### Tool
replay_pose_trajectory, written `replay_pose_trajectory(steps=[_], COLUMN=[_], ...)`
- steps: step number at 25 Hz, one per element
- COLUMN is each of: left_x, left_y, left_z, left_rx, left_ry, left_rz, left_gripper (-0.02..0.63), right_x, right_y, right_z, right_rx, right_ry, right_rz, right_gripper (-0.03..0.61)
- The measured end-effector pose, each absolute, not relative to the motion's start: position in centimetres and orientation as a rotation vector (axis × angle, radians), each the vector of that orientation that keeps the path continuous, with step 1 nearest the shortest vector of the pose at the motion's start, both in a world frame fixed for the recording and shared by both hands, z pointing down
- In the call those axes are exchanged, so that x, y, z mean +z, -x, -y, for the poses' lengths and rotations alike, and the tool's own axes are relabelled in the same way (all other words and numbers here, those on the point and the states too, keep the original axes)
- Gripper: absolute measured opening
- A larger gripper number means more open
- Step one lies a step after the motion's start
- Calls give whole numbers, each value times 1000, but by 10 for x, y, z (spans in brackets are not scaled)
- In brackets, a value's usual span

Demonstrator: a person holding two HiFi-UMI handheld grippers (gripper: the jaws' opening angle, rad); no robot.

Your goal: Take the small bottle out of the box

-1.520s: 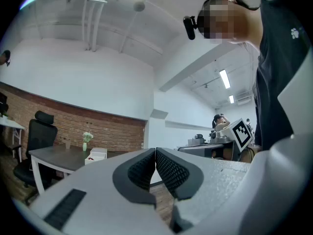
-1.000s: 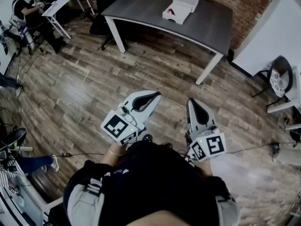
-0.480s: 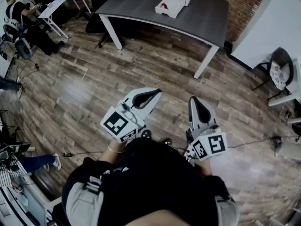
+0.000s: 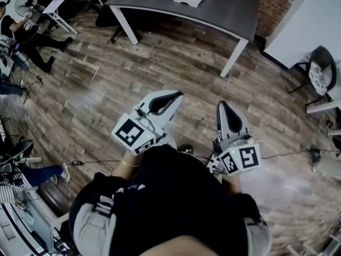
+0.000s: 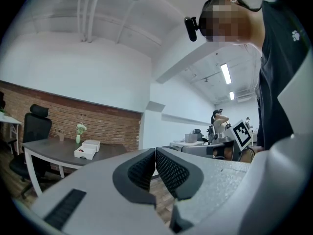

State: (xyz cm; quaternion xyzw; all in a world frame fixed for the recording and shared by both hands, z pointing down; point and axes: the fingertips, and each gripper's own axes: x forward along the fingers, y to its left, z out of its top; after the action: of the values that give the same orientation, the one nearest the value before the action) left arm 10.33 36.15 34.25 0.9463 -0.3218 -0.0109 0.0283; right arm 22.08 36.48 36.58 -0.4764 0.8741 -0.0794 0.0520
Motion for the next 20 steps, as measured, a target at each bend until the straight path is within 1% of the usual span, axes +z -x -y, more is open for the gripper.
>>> replay_pose_trajectory(steps=[10,20], left_x=[350,345], left_y=[-114,-113], left_z=[-341,-272], left_rx=[-75,-116], left_ry=[-2905,-2940], left_rz=[989,919], left_gripper=[3,3], right_x=[371,356], right_y=[-239,-244], right_z=[-348,-289], right_rx=[-236,-169], right_ry=[1472,1561], right_rz=[-2654,-2620], right_gripper=[0,0])
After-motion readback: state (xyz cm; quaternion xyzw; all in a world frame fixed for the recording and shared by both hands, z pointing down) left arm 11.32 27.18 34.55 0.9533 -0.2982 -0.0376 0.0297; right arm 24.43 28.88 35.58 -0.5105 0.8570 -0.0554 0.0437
